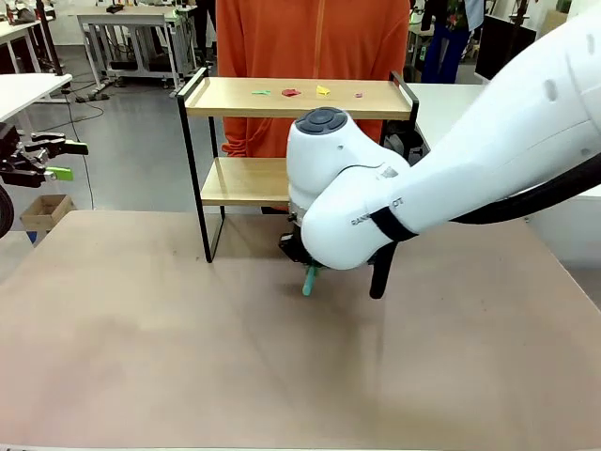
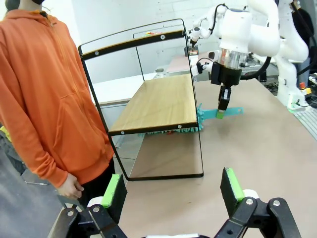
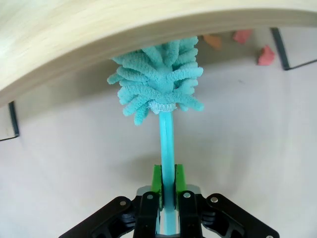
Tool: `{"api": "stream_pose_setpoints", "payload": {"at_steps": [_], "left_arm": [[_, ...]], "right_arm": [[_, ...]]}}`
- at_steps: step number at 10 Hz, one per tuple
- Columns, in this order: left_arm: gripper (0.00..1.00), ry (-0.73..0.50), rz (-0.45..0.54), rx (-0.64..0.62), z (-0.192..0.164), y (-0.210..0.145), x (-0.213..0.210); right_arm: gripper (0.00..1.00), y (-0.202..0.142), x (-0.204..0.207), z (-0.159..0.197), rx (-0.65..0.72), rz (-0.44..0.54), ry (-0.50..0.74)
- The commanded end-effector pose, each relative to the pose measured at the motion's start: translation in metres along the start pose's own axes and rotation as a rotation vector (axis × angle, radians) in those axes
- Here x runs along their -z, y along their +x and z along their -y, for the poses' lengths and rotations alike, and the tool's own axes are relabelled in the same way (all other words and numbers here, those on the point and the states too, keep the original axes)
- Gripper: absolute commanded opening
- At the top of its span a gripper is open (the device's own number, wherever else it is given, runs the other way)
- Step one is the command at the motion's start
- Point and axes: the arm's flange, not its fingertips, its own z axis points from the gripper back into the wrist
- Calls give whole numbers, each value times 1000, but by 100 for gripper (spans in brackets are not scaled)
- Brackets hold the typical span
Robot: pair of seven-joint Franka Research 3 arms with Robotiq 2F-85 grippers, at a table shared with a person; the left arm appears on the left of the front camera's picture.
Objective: Clean the shelf.
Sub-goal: Clean the specific section of the Shelf indicated by the human with the Duster.
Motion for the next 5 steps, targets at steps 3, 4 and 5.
{"api": "stream_pose_setpoints", "payload": {"at_steps": [3,4,5], "left_arm": [[100,1,4,4,2,4,-1],[100,1,4,4,2,4,-1],[100,1,4,4,2,4,-1]], "right_arm": [[13,15,-9,59,9,-98,-70],[13,19,-5,74,16,-113,-115],[13,23,-2,87,28,-112,-167]]}}
